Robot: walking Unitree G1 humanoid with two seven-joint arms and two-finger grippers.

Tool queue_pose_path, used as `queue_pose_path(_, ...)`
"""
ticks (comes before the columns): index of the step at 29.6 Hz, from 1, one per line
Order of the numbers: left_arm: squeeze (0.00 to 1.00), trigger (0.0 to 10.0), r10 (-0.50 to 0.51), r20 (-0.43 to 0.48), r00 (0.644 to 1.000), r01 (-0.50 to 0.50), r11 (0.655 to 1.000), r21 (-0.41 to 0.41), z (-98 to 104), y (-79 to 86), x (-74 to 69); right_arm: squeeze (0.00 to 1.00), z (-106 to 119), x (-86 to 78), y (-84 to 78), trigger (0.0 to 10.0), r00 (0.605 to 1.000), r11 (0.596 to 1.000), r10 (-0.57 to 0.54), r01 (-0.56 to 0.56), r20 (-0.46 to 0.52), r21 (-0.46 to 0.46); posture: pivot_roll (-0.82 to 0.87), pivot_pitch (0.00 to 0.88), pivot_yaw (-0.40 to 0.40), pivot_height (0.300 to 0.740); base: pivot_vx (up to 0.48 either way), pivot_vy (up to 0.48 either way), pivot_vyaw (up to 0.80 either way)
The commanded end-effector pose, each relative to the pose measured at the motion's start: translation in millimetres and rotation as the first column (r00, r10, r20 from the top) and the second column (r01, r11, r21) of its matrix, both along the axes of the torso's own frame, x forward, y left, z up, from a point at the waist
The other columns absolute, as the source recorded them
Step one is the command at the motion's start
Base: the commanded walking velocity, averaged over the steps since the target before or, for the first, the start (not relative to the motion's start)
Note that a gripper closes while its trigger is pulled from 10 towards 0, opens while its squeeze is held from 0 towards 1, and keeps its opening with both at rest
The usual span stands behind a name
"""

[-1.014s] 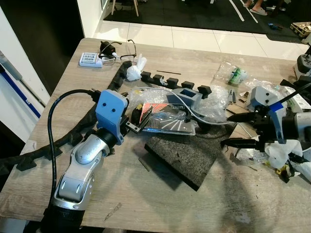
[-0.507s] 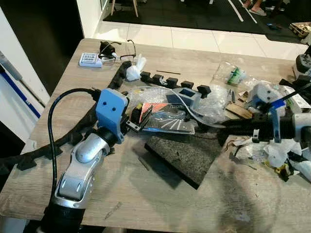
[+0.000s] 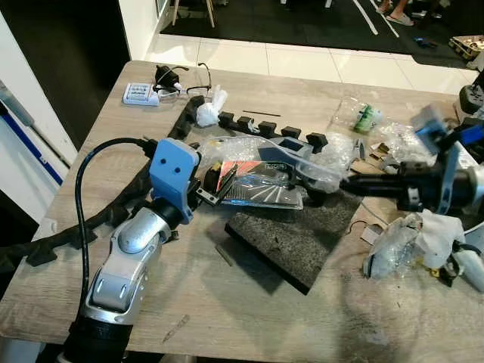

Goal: Picking trash to rubbish bin

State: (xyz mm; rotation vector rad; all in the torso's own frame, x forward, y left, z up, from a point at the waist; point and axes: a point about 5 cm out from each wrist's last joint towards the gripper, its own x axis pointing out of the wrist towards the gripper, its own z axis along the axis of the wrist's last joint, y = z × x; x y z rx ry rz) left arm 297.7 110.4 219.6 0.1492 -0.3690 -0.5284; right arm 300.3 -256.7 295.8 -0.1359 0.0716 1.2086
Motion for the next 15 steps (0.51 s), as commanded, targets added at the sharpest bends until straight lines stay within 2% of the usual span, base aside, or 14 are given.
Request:
queue_pose_path(1,0.0,10.0,-0.004,-0.004,1.0,0.005,1.0,0.007,-3,-0.9,-1.4,0.0,9,-4.0,0.9,0.0,0.999,0.999,0.029,-0.03,0.024,0.041,0.0,0.155,-0.03,0.74,0.0,0.0,0.0)
queue_pose_path(2,0.0,10.0,-0.004,-0.002,1.0,0.004,1.0,0.004,-3,-1.4,-1.1,0.0,24,-5.7,1.8,0.0,0.997,0.99,0.051,-0.058,0.062,0.131,0.0,0.154,-0.032,0.74,0.0,0.0,0.0)
queue_pose_path(3,0.0,10.0,-0.004,-0.002,1.0,0.004,1.0,0.004,-3,-1.4,-1.1,0.0,24,-5.7,1.8,0.0,0.997,0.99,0.051,-0.058,0.062,0.131,0.0,0.154,-0.032,0.74,0.0,0.0,0.0)
queue_pose_path(7,0.0,10.0,-0.004,0.0,1.0,0.004,1.0,0.001,-2,-1.5,-1.1,0.0,53,-10.7,1.4,0.0,0.988,0.955,0.083,-0.116,0.13,0.273,0.0,0.156,-0.032,0.74,0.0,0.0,0.0)
queue_pose_path(8,0.0,10.0,-0.004,0.0,1.0,0.004,1.0,0.001,-2,-1.5,-1.1,0.0,53,-10.7,1.4,0.0,0.988,0.955,0.083,-0.116,0.13,0.273,0.0,0.156,-0.032,0.74,0.0,0.0,0.0)
queue_pose_path(10,0.0,10.0,-0.004,0.002,1.0,0.004,1.0,0.001,-2,-1.2,-1.0,0.0,71,-14.4,1.1,0.0,0.978,0.923,0.1,-0.159,0.181,0.35,0.0,0.156,-0.032,0.74,0.0,0.0,0.0)
queue_pose_path(13,0.0,10.0,-0.003,0.003,1.0,0.003,1.0,0.0,-1,-1.1,-1.0,0.0,78,-16.3,0.8,0.0,0.973,0.908,0.105,-0.178,0.204,0.38,0.0,0.156,-0.032,0.74,0.0,0.0,0.0)
queue_pose_path(15,0.0,10.0,-0.003,0.004,1.0,0.003,1.0,-0.001,-1,-1.1,-0.8,0.0,98,-18.9,0.3,0.0,0.956,0.874,0.091,-0.21,0.278,0.439,0.0,0.158,-0.033,0.74,0.0,0.0,0.0)
